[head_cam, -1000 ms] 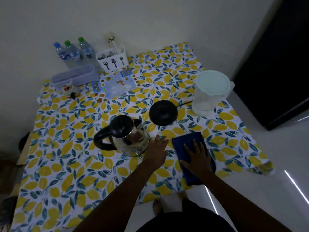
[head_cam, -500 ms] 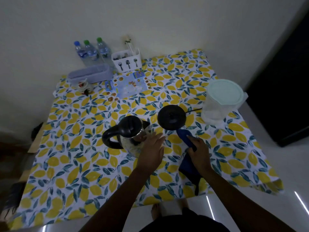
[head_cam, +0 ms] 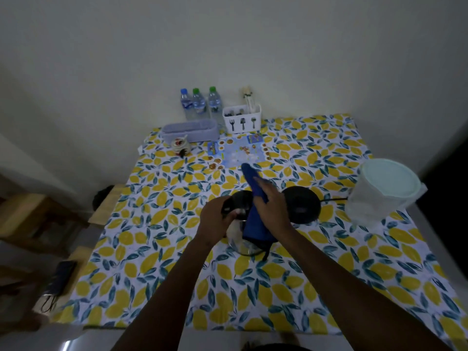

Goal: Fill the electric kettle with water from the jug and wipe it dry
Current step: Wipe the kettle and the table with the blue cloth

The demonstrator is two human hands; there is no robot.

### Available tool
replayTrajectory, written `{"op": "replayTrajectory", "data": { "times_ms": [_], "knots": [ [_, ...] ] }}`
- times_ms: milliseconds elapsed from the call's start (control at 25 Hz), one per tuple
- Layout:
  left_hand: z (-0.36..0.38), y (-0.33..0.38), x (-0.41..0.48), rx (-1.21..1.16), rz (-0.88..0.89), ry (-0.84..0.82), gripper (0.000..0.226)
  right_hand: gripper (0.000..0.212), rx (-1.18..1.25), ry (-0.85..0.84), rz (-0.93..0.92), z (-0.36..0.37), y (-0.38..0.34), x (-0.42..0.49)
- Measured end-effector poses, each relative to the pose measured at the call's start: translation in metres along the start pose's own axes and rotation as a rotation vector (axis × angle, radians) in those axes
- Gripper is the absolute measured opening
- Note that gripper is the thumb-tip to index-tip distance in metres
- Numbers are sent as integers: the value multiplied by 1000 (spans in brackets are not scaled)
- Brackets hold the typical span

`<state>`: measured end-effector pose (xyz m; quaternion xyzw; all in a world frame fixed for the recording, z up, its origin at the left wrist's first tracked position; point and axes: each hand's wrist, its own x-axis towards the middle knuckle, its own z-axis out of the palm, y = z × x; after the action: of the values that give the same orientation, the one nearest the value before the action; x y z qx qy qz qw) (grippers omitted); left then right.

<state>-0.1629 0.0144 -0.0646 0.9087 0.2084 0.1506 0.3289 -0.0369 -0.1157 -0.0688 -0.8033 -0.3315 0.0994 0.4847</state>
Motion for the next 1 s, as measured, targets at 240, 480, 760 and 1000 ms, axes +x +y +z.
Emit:
{"op": "replayTrajectory", "data": {
  "times_ms": [240,480,760,1000],
  "knots": [
    [-17,-10,5,-113,-9,-212,42,54,-385,-251,218,22,-8,45],
    [-24,-3,6,-154,-57,-230,39,54,-508,159,-28,53,-12,-45],
    [-29,-3,18,-151,-93,-423,34,37,-402,-56,98,17,-5,27],
    [-14,1,21,-91,-41,-294,98,45,-122,-574,338,-16,4,85]
  ]
}}
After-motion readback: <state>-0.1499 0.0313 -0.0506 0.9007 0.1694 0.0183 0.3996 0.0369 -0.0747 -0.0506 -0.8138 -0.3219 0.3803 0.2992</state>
